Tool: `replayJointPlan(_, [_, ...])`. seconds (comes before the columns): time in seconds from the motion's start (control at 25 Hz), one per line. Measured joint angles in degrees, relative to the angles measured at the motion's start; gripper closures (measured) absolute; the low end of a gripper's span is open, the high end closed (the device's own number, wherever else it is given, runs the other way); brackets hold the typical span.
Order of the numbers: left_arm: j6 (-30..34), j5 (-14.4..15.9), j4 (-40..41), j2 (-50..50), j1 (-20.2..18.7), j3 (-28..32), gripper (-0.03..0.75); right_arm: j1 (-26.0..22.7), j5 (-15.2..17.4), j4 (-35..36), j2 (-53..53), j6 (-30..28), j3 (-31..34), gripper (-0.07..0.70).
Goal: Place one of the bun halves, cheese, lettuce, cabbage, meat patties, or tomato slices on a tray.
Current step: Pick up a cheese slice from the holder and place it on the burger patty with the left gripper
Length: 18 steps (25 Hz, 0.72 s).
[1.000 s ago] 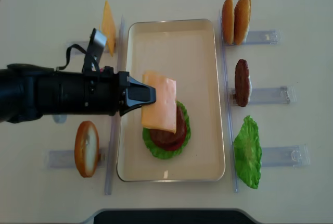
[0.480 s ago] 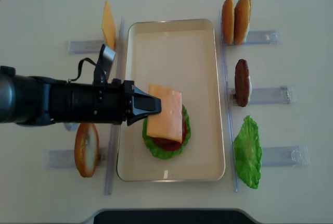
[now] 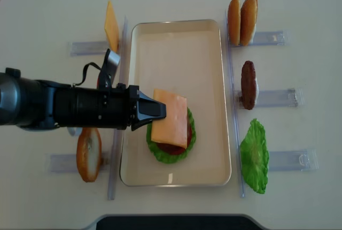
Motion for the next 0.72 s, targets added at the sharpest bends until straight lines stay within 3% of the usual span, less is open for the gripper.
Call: replayJointPlan(0.72, [3.58,0.21,-1.00,0.00,0.00,0.00,0.690,0.00,0.00,0.00,0.00,0.00,0.00,0.262])
